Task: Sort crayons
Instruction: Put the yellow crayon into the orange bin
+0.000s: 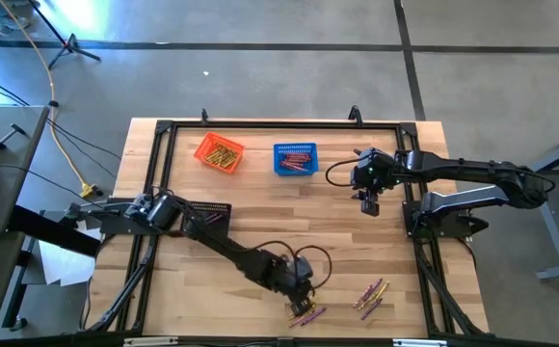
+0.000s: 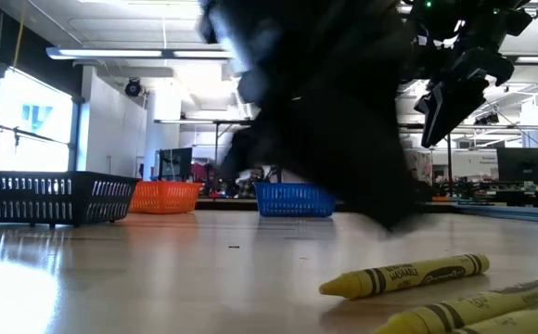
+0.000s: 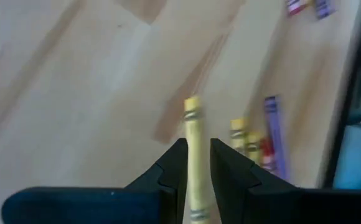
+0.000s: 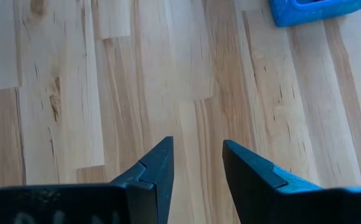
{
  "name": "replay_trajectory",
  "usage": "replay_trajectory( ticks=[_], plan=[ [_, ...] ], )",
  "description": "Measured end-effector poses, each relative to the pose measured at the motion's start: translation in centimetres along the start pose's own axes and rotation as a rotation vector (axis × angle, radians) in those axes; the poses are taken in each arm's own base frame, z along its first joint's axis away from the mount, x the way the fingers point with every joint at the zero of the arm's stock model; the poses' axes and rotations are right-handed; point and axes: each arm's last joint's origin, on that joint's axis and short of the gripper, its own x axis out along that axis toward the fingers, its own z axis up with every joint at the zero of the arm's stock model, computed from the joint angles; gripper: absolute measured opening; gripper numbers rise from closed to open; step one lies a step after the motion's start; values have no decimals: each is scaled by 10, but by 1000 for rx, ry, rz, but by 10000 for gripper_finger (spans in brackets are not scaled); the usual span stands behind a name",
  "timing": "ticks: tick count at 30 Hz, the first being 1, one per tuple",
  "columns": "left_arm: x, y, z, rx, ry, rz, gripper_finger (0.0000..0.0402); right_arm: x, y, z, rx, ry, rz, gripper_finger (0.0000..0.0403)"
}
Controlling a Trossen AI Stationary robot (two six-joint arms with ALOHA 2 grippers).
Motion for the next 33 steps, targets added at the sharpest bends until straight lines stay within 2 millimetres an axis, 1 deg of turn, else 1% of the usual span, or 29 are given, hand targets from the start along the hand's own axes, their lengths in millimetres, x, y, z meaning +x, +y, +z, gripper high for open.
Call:
replay_trajectory(
  ticks=[2, 4, 6, 8, 10, 12, 27, 33],
  plan=[
    [-2, 0, 0, 30, 22, 42, 54, 0, 0, 0, 0, 0, 0, 124],
    [1, -6, 4, 32, 1, 14, 54, 0, 0, 0, 0, -1, 0, 124],
    [-2, -5, 4, 38, 24, 45, 54, 0, 0, 0, 0, -1, 0, 124],
    [1, -6, 5, 38, 23, 42, 54, 0, 0, 0, 0, -2, 0, 124],
    [-1, -5, 4, 44, 46, 69, 54, 0, 0, 1, -1, -5, 0, 124],
    [-1, -9, 5, 41, 36, 47, 54, 0, 0, 1, -1, -7, -1, 124],
    [-1, -14, -5, 59, 76, 28, 54, 0, 0, 1, -4, -8, -1, 124],
    [1, -16, -13, 97, 99, 22, 54, 0, 0, 1, -3, -9, -1, 124]
  ],
)
